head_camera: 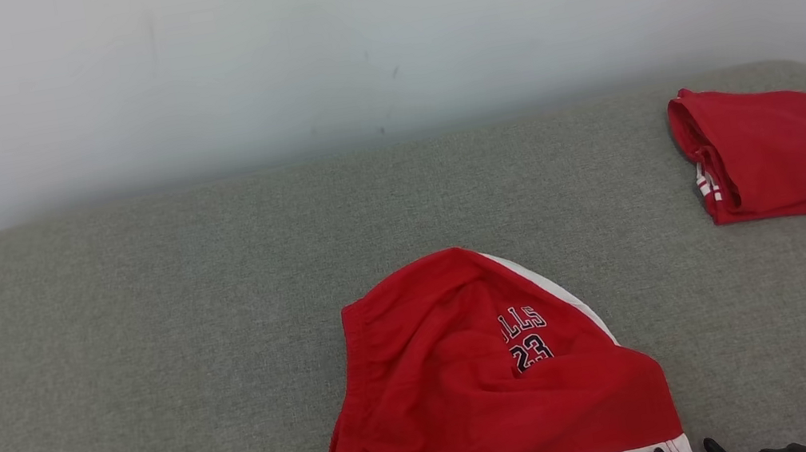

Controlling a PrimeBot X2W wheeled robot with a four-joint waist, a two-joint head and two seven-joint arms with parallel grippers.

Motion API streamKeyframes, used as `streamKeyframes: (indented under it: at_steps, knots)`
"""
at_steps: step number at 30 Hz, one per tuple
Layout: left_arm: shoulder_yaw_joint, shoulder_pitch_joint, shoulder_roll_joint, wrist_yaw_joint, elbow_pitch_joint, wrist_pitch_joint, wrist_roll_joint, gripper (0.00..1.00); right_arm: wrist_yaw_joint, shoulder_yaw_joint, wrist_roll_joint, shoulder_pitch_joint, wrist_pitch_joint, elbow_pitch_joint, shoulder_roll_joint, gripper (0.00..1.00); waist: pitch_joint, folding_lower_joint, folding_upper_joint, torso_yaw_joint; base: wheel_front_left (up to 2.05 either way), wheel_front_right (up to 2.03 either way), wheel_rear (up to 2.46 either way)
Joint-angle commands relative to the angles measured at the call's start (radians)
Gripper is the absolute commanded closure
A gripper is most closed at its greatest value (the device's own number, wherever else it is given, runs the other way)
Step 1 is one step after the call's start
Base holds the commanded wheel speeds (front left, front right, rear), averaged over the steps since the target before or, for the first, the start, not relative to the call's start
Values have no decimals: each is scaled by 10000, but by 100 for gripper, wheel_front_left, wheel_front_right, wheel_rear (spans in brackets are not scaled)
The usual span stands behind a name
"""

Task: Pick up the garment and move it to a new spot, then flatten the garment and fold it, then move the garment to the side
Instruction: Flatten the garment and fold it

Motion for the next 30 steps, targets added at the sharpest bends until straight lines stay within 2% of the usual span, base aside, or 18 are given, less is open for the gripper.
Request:
streamKeyframes:
  at_steps: [1, 5, 6, 7, 8, 9, 15, 23, 30]
  knots:
    - [-99, -197, 33, 20, 47, -31, -148, 0, -32, 43, 105, -174, -76, 199, 21, 0, 12, -1, -1, 22, 0, 0, 0]
    - [-503, -432, 84, 20, 183, -31, -327, 0, -32, 235, 261, -567, -179, 965, 77, 0, 38, -1, -1, 75, 0, 0, 0]
    - [-613, -494, 87, 20, 219, -31, -395, 31, -32, 311, 325, -660, -182, 1156, 106, 0, 42, -1, -1, 89, 0, 0, 0]
    - [-688, -560, 91, 20, 249, -31, -461, 74, -32, 370, 350, -751, -184, 1312, 118, 60, 45, -1, -1, 104, 0, 0, 0]
    - [-757, -613, 89, 20, 256, -31, -547, 100, -32, 406, 425, -828, -201, 1462, 125, 82, 47, -1, -1, 118, 0, 0, 0]
    - [-811, -646, 95, 20, 257, -31, -611, 100, -32, 450, 510, -883, -219, 1610, 132, 100, 47, -1, -1, 130, 0, 0, 0]
    - [-816, -523, 93, 19, -7, -31, -754, 100, -32, 561, 1066, -1106, -248, 1916, 96, 100, 20, -1, -1, 173, 0, 0, 0]
    - [220, -174, 224, 21, -1364, -31, -613, 100, -32, 500, 1377, -675, -261, -205, -272, 100, 118, -1, -1, 81, 0, 0, 0]
    - [513, -1490, 545, 19, -2285, -32, -743, 100, -32, 665, 1743, -1873, -257, -1783, -709, 100, 550, -1, -1, -327, 0, 0, 0]
